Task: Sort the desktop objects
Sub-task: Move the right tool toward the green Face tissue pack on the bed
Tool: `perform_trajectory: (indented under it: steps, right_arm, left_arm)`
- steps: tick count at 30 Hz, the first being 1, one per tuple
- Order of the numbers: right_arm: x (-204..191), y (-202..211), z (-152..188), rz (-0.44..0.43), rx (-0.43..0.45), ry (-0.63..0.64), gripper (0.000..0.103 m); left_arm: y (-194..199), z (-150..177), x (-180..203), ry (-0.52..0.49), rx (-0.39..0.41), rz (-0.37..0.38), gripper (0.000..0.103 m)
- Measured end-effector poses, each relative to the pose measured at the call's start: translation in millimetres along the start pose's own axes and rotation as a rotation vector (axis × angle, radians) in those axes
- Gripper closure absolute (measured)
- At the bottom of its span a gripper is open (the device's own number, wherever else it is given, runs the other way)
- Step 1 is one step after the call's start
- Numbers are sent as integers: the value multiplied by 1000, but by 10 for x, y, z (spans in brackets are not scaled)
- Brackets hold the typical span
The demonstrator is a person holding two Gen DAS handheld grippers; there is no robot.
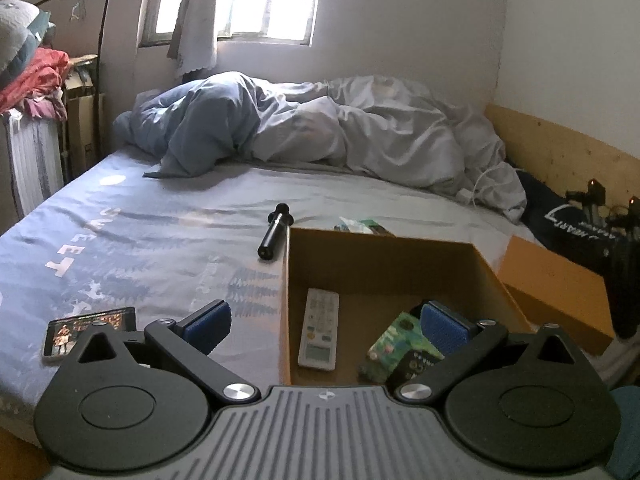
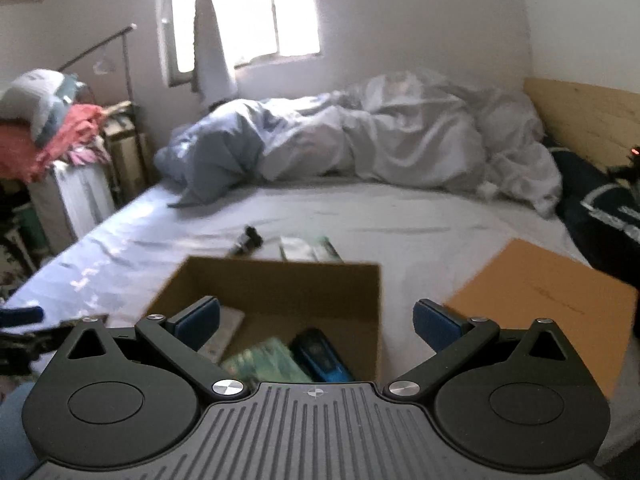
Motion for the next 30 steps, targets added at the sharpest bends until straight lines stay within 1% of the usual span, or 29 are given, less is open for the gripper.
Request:
perform_trajectory:
  steps: [5,13,16,20,22,24,27,30]
  right_arm:
    - [-20,-132,-420,-28,0,29,0]
    - [-50,-435,-1083,-78,-30,63,0]
    - [-69,-567,-1316,-98,-42,79,0]
    - [-93,-743,-1626,-125,-59,99,0]
    - [-189,-791,-1755,-153,-47,95,0]
    - [-174,-811,-1936,-179,-41,88,0]
    - [-172,-936,-2174,-184,-47,106,0]
    - [-187,-1079,-2378,-186,-60,133,0]
  left_arm:
    - [-82,-209,-45,12,5,-10,0]
    - [-141,-630,-65,11,25,-20,0]
    - [-193,-778,-75,15,32,-20,0]
    - [-269,-1023,-85,34,22,-6,0]
    - [-264,-1165,-96,36,34,3,0]
    - [-262,-1327,-113,40,48,10,0]
    - [-282,-1558,-139,41,70,14,0]
    - [-344,-1724,-132,38,91,7,0]
Point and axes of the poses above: each gripper's, at about its wrist camera, not at the fingertips, and y roughly against the way its jaws point, x to its right, z to its underside, the point moved 5 cm from there along -y, roughly the way its jaws point, and after that the axes turned 11 degrees about -x, right-handed, at the moved point
